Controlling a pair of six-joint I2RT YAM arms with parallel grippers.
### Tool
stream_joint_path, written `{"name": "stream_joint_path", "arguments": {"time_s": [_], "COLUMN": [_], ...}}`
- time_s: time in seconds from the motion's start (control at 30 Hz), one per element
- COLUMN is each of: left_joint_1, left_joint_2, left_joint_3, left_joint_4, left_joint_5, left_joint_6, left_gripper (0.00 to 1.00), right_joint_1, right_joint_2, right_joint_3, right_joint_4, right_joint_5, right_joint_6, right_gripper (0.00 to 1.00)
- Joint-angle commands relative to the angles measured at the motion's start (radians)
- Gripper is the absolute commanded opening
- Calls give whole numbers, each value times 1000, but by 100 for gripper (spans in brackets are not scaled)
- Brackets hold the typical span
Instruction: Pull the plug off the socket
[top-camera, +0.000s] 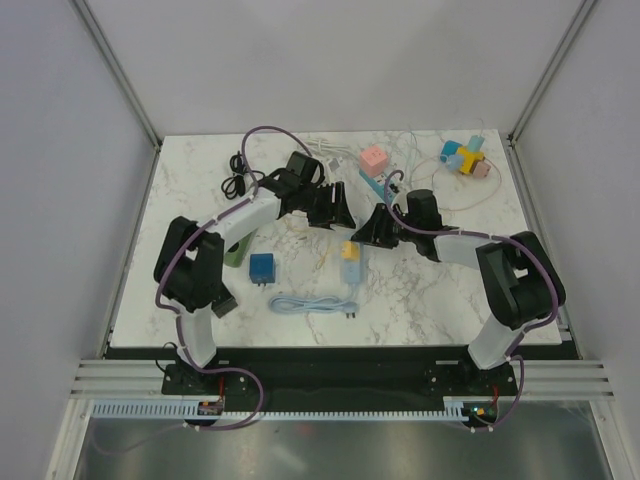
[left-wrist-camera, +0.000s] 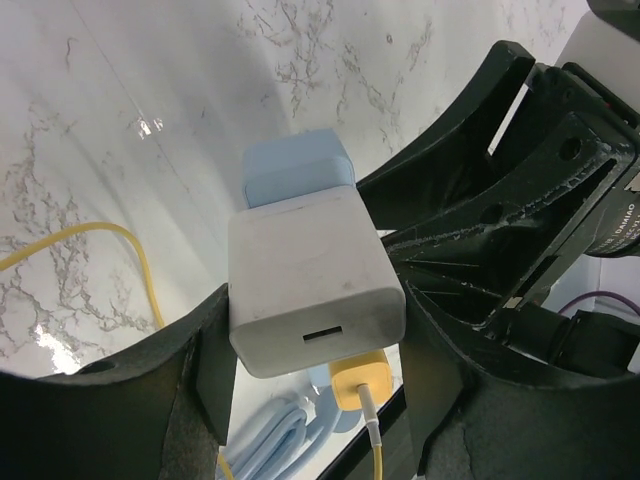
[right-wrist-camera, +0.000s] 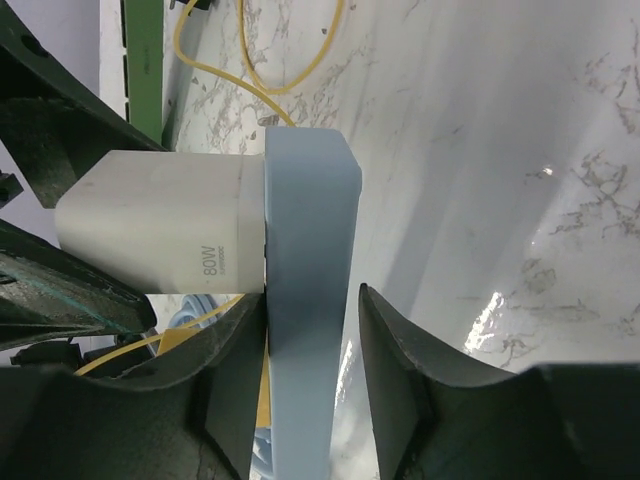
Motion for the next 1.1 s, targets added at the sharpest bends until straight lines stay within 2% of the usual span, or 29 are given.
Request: {"name": "stream_joint_path", "arguments": {"time_s": [0.0, 0.07, 0.1, 0.2, 0.33, 0.43, 0.53, 0.57, 0.6, 0.63, 0.67, 0.73, 0.77, 0.83, 0.87, 0.9, 1.07], "left_joint_1": [-2, 0, -2, -9, -38, -41, -20, -5, 29, 44, 57, 72, 74, 54, 40, 19, 17], "left_joint_2": [-89, -92, -92, -107, -162, -194, -214, -222, -225, -222, -224, -224, -231, -250, -257, -270, -328], "left_joint_3": [-6, -15, -18, -31, -77, -119, -193, -222, -253, -312, -339, -377, -377, -341, -316, -293, -295], "left_joint_4": [77, 84, 89, 97, 95, 113, 175, 272, 329, 386, 484, 517, 494, 408, 279, 241, 183], "left_joint_5": [93, 96, 99, 78, -56, -97, -27, 72, 125, 166, 191, 194, 180, 61, -43, -79, -136], "left_joint_6": [-19, -22, -23, -10, 61, 64, -8, -48, -98, -209, -261, -336, -338, -266, -223, -159, -128], "left_gripper": [2, 2, 2, 2, 2, 2, 2, 2, 2, 2, 2, 2, 2, 2, 2, 2, 2], "right_joint_1": [6, 8, 8, 8, -3, -15, -35, -41, -44, -44, -44, -44, -44, -44, -44, -44, -44], "right_joint_2": [31, 51, 56, 72, 82, 88, 103, 106, 111, 118, 120, 122, 120, 109, 103, 100, 92], "right_joint_3": [-12, -18, -21, -30, -50, -75, -96, -104, -116, -118, -118, -121, -121, -115, -113, -112, -104], "right_joint_4": [83, 100, 115, 119, 112, 120, 123, 132, 155, 163, 166, 171, 166, 134, 119, 116, 125], "right_joint_5": [23, 24, 29, 52, 108, 155, 167, 161, 155, 149, 146, 149, 155, 184, 193, 196, 175], "right_joint_6": [-8, 4, 10, 40, 99, 122, 130, 138, 145, 144, 141, 132, 123, 92, 81, 73, 53], "right_gripper": [48, 38, 22, 0, 0, 0, 0, 0, 0, 0, 0, 0, 0, 0, 0, 0, 0]}}
